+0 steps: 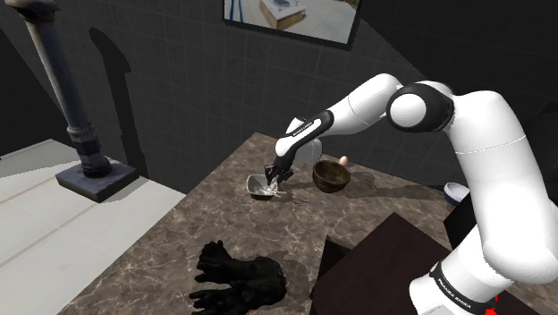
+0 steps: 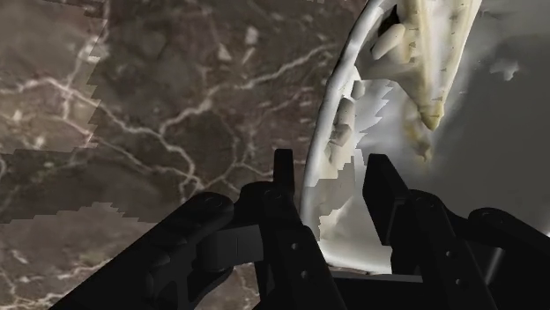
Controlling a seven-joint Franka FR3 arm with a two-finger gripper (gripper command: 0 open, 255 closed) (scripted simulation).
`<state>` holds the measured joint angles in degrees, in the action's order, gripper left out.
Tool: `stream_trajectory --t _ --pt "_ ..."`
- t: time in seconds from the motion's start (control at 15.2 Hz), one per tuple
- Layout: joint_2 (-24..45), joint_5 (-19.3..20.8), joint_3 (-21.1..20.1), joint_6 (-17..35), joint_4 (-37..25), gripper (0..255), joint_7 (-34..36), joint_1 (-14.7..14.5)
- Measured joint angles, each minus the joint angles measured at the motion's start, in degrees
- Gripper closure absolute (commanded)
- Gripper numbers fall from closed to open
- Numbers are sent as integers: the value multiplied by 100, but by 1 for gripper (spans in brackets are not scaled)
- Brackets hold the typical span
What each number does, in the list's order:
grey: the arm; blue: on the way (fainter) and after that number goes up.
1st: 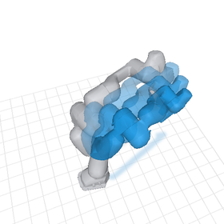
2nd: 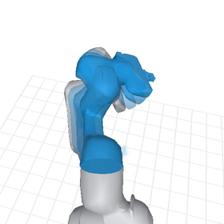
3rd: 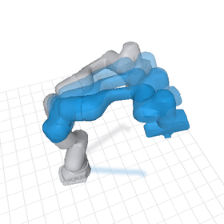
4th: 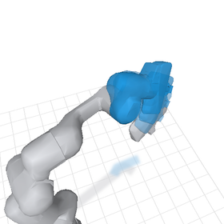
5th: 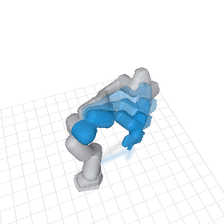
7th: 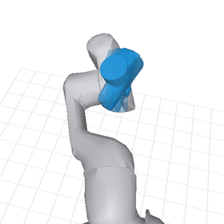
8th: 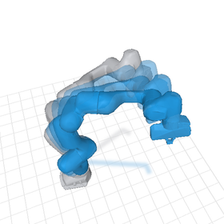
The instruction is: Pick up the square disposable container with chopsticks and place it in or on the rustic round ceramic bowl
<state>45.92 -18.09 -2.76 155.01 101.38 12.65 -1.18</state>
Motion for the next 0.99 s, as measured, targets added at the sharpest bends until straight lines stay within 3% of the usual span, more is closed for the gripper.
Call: stream_trajectory --t 0.99 --pt "-590 63 82 -366 234 255 123 -52"
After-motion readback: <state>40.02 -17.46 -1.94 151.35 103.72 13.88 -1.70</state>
